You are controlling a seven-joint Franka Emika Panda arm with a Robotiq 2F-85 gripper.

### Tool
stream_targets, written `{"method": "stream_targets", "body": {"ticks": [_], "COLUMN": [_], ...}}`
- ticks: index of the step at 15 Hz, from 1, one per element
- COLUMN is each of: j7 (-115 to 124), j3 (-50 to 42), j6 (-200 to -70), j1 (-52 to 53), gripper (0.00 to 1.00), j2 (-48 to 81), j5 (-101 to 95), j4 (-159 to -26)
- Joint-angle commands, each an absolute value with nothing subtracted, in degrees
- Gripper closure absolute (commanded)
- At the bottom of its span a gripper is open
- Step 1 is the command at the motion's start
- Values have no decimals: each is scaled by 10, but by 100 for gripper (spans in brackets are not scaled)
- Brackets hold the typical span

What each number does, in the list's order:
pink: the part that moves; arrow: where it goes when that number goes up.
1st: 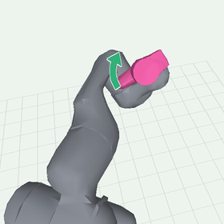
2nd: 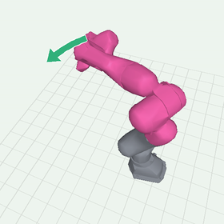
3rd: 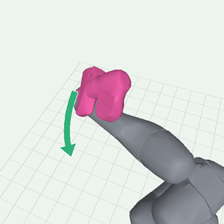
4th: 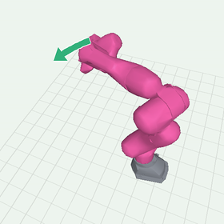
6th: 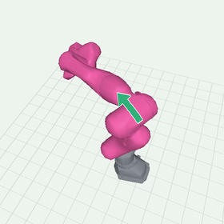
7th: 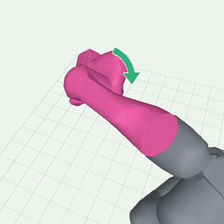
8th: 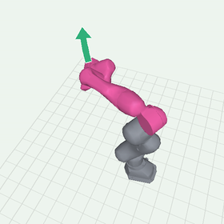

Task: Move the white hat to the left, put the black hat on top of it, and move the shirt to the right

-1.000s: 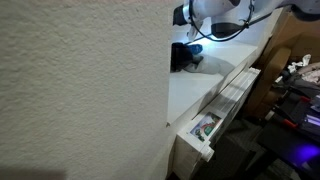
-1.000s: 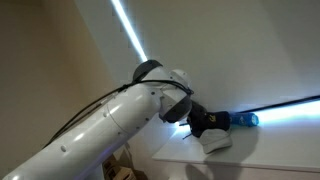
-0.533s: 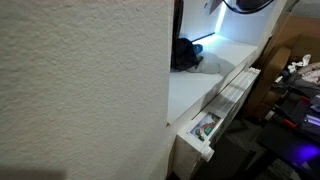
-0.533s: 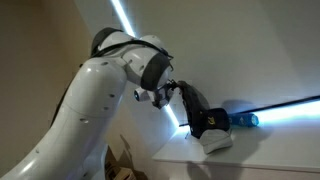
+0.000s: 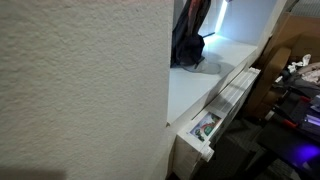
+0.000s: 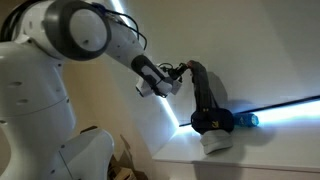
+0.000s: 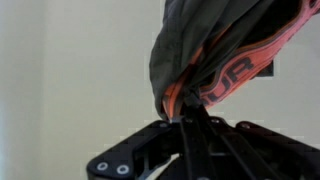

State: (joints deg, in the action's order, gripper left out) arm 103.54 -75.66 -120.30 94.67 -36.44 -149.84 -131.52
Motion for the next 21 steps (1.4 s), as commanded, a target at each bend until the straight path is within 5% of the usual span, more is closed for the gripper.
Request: {"method": "stream_targets", "body": {"ticks": [1,8,16,21], "j7": [1158,1354,1318,1373], "j3": [-669,-559,-328,-243], "j6": [-1157,-1043,-1140,-1363], "j1": [796,526,191,92], "gripper": [99,99,99,99], "j2": [-287,-251,-272,-337], "j5": [-1498,-1495,-1491,-1492], "j4": [-1361,-1434,-1394,-1348]}}
